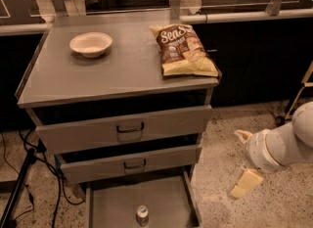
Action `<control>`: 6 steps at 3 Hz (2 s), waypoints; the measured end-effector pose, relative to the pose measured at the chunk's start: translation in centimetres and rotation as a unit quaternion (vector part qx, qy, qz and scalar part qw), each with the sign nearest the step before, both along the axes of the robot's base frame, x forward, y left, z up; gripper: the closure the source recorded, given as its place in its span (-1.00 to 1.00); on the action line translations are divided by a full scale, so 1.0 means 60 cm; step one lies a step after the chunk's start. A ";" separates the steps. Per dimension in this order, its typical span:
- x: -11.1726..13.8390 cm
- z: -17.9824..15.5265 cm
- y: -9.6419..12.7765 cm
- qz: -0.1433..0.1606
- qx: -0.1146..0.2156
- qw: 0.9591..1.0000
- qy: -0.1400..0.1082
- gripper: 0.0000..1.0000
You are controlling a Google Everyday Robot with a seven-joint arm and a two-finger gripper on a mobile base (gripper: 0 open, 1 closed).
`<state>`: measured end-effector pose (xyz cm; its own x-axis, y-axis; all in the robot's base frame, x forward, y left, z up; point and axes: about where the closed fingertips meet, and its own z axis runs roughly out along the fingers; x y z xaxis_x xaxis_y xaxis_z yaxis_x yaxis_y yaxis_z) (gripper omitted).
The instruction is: Pick redbull can from bottom drawer and place on counter
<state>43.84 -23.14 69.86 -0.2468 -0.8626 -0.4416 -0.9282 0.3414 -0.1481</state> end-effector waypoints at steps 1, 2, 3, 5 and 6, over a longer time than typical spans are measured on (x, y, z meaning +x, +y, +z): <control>0.008 -0.075 0.012 0.001 0.011 0.999 0.037 -1.00; 0.008 -0.076 0.012 0.001 0.012 0.999 0.037 -1.00; 0.007 -0.095 0.012 0.005 0.023 0.999 0.040 -1.00; 0.008 -0.201 0.013 0.020 0.104 0.994 0.034 -1.00; 0.005 -0.259 0.025 0.031 0.132 0.990 0.049 -1.00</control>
Offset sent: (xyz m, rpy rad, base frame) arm 0.0047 0.0054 -0.0380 0.0171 0.0605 0.0011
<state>44.14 -21.65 54.34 -0.2498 -0.7356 -0.6297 -0.9541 0.2980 0.0303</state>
